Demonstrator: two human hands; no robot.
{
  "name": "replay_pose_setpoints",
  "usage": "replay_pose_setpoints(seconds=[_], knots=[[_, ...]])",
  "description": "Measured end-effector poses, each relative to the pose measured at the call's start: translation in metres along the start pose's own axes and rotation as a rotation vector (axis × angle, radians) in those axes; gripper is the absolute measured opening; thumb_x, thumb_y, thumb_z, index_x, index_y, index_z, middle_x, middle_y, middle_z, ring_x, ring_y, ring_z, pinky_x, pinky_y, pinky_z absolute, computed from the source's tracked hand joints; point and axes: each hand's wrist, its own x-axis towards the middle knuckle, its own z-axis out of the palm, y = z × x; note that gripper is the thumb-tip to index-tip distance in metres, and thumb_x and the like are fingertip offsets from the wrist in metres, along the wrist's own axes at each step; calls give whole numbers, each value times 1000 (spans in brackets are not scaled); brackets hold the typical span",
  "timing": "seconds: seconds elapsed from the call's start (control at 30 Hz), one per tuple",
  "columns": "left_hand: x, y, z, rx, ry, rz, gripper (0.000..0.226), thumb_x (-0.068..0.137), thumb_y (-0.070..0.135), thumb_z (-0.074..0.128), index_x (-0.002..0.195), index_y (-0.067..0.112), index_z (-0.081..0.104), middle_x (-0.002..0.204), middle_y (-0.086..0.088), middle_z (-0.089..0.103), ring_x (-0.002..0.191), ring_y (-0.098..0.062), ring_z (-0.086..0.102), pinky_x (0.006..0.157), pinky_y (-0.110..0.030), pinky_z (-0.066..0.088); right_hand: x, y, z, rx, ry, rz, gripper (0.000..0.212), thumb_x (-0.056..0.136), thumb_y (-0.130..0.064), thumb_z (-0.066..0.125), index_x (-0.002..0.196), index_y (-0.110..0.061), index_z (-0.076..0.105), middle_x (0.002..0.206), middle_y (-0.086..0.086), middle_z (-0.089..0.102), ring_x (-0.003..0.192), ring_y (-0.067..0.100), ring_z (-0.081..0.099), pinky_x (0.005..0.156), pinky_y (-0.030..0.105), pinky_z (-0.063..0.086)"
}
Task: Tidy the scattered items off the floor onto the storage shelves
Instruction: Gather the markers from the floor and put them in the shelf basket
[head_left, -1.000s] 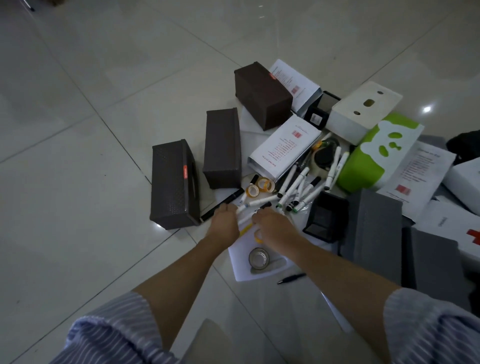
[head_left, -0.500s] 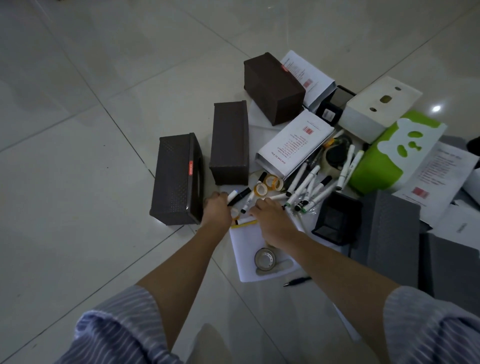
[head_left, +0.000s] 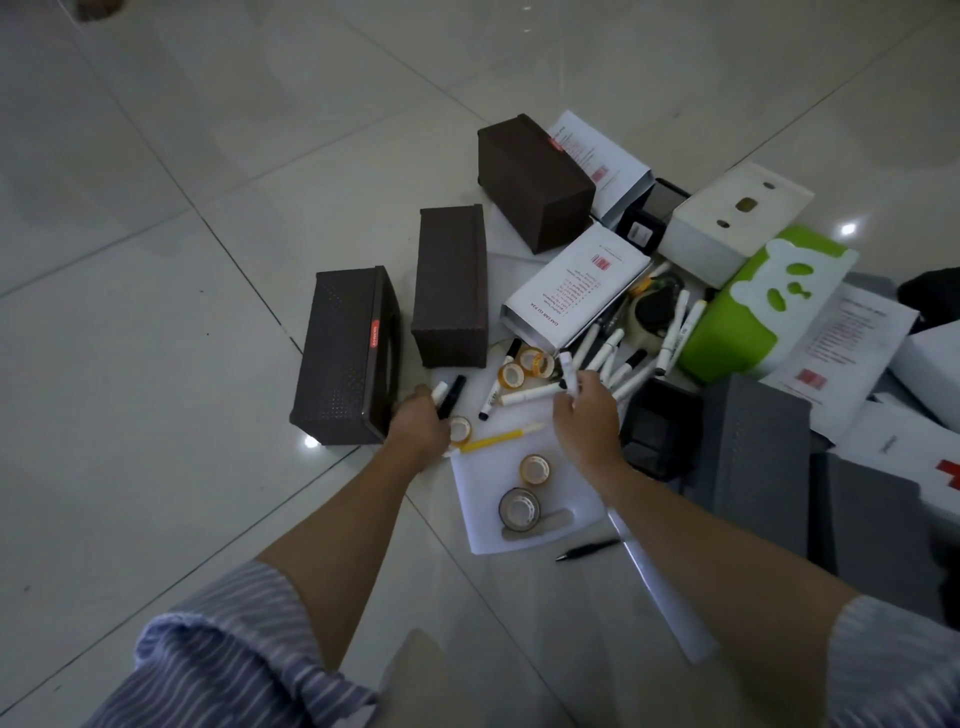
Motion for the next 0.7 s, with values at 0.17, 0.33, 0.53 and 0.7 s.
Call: replay_pose_setpoints(seconds=[0.17, 0.33, 0.53, 0.7], knots=[[-9, -1, 5, -78, 13, 1, 48, 88, 17, 66, 125, 0, 41, 113, -22, 58, 104, -39, 59, 78, -39, 47, 4, 12, -15, -123, -33, 143, 22, 98, -12, 49, 109, 6, 56, 108, 27, 63, 100, 39, 60, 66, 28, 33], [-20, 15, 0, -221, 184, 75, 11, 89, 13, 55, 94, 5, 50, 76, -12, 53, 79, -37, 59, 61, -31, 38, 6, 14, -16, -309, -194, 225, 28, 96, -9, 50, 120, 5, 54, 124, 25, 57, 114, 38, 56, 81, 33, 45], [-31, 38, 13, -126, 114, 201, 44, 93, 60, 46, 80, 19, 42, 64, -2, 51, 63, -27, 55, 51, -31, 33, -8, 17, -7, -562, -341, 87, 36, 97, -1, 44, 132, 3, 40, 134, 26, 43, 117, 38, 54, 91, 36, 45], [-33, 32, 35, -69, 50, 313, 37, 99, 50, 44, 112, 17, 52, 85, -12, 63, 82, -33, 61, 58, -32, 36, -12, 21, -5, -571, -403, 73, 29, 97, -10, 51, 125, -3, 45, 122, 18, 58, 112, 34, 60, 84, 36, 47]])
